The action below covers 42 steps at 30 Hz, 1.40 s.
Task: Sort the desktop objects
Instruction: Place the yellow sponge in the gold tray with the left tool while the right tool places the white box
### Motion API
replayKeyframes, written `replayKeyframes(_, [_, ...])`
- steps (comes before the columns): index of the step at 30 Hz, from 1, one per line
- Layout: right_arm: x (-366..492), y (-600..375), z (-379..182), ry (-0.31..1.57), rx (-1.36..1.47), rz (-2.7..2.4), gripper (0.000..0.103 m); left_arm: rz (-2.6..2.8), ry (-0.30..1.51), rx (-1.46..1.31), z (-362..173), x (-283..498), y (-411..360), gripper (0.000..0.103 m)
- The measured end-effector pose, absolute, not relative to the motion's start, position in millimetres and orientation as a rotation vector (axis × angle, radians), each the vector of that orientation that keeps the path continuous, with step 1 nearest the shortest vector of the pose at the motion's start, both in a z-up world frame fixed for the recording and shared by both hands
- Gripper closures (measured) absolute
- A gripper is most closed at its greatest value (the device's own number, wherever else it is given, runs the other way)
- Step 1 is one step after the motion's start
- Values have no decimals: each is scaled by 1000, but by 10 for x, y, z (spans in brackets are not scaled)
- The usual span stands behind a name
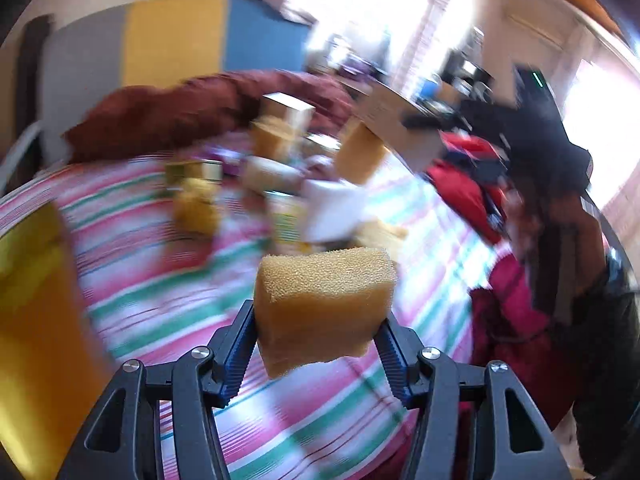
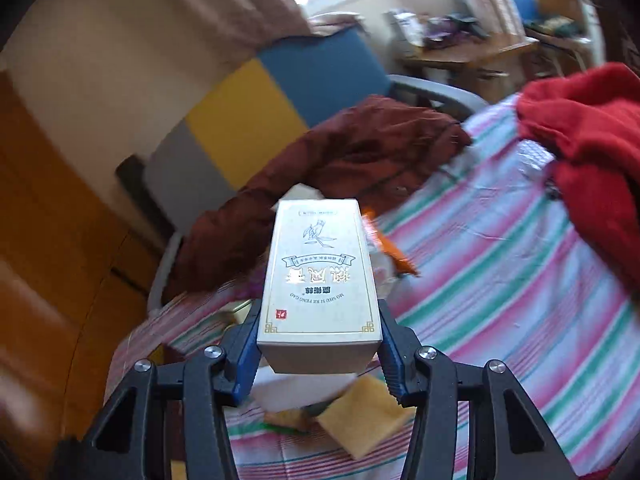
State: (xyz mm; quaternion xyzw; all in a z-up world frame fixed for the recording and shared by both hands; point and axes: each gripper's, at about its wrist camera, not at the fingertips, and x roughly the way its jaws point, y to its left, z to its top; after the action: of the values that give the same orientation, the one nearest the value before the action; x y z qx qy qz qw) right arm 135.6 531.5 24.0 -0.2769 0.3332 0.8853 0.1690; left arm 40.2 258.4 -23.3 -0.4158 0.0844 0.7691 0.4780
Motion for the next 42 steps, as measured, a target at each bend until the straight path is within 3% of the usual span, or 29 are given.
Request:
replayKeyframes(11, [786,4142,334,866,-1055,2778,51,2256,-58,-1112,-61,-348,932,45])
replayKeyframes(16, [206,3304,180,857,-1324,2887,51,2381,-50,-1193,-143,-671,500,44])
replayKeyframes(20, [-223,2744,-48,914,-1482,2882,51,2479,-44,-1240,-222,-929,236,36])
replayKeyframes(23, [-449,2404,-203,1010,-1552,2879,45,2541,-97,-1254,-234,-1049,65,29])
replayKeyframes(24, [-482,2347,-242,1021,-1566,2880,39,2546,-118,-1248,-235,-1058,5,21])
replayKeyframes(26, [-498,2225,-312,1027,-1606,2879,30,2559,-140,-1253,-254,-1069,-103,19])
replayKeyframes(33, [-339,2134,-486,872,-1714,2857,30,2565,-205,-1279,-341,-793,-264,21])
replayKeyframes(42, [-94,2196,-414,592,-1613,2922,26,2522,-260,-1249,-355,-509,-209,27])
